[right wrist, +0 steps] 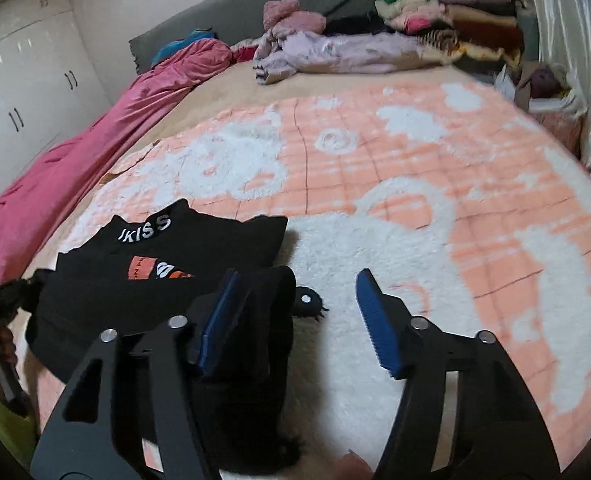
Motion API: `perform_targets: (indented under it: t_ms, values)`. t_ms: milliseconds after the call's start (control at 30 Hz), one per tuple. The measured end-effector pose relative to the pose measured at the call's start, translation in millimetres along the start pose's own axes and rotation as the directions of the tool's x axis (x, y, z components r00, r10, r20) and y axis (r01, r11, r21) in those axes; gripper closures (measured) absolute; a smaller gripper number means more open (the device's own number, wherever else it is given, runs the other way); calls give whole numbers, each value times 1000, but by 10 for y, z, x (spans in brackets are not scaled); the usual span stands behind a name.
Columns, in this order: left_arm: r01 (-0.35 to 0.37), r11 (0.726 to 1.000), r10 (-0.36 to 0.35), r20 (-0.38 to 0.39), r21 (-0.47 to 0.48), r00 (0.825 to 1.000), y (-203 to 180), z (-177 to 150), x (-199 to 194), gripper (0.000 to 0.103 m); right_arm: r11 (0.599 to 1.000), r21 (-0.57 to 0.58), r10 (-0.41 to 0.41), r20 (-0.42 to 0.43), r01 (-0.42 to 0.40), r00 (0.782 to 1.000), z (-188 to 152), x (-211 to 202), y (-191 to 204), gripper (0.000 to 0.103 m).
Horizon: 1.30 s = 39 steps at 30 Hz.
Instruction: Fold small clothes
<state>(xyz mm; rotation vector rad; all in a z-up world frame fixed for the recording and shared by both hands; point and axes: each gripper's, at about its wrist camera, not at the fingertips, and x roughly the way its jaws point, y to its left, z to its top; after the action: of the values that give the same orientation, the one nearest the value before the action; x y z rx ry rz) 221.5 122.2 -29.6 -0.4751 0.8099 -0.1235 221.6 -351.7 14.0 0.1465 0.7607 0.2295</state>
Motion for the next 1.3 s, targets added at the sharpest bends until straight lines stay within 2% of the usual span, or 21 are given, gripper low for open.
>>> perform_targets:
  t_ms: [67, 133, 233, 300, 367, 433, 567, 633, 700, 733, 767, 833, 933, 1033, 1100, 1167, 1300]
  values:
    - [6, 1000, -6, 13, 6, 1000, -33, 10, -57, 90, 996, -72, 48, 12, -47, 999, -44, -147, 210, 50]
    - [8, 1000, -8, 21, 12, 1000, -54, 29, -87, 90, 976, -178, 125, 4, -122, 992, -109, -244, 543, 50]
    - [8, 1000, -8, 24, 8, 1000, -53, 33, -104, 90, 917, -316, 232, -71, -242, 970, -272, -247, 1062, 57]
    - [10, 1000, -10, 28, 9, 1000, -64, 32, -129, 89, 871, -379, 276, -148, -312, 950, -428, -173, 1371, 62]
    - [11, 1000, -11, 35, 14, 999, -68, 30, -157, 87, 838, -412, 286, -225, -357, 932, -585, -65, 1605, 68]
    - [19, 1000, -20, 42, 9, 999, -52, 47, -187, 86, 824, -433, 269, -269, -366, 925, -703, 35, 1737, 75]
    - [31, 1000, -31, 43, 0, 999, -34, 63, -199, 86, 853, -417, 195, -304, -314, 933, -770, 288, 1762, 83]
    - [39, 999, -39, 39, 3, 998, -38, 78, -216, 82, 871, -414, 156, -280, -265, 947, -734, 368, 1731, 89]
    - [51, 999, -51, 34, 8, 998, -52, 85, -231, 70, 876, -413, 147, -262, -248, 954, -687, 429, 1733, 91]
    - [45, 999, -45, 40, 11, 998, -63, 85, -250, 53, 879, -413, 143, -251, -240, 957, -654, 450, 1742, 91]
    - [15, 1000, -16, 61, 25, 998, -80, 90, -289, 42, 880, -414, 141, -240, -233, 960, -619, 466, 1750, 91]
    - [-12, 999, 9, 86, 43, 996, -94, 111, -354, 42, 881, -416, 141, -221, -224, 965, -510, 514, 1776, 91]
    - [-14, 999, 9, 106, 44, 994, -71, 156, -443, 42, 889, -407, 138, -204, -212, 969, -356, 599, 1808, 91]
    - [-19, 996, 10, 112, 83, 994, -134, 171, -508, 42, 900, -388, 133, -188, -198, 973, -175, 705, 1826, 91]
    - [-3, 991, -11, 104, 132, 995, -246, 158, -547, 42, 911, -367, 129, -180, -188, 975, -42, 788, 1837, 91]
    - [18, 984, -34, 92, 175, 995, -380, 115, -572, 37, 920, -349, 124, -178, -181, 976, 82, 891, 1836, 91]
    - [105, 961, -115, 24, 255, 993, -656, -31, -525, 37, 941, -287, 121, -210, -179, 970, 332, 1128, 1803, 91]
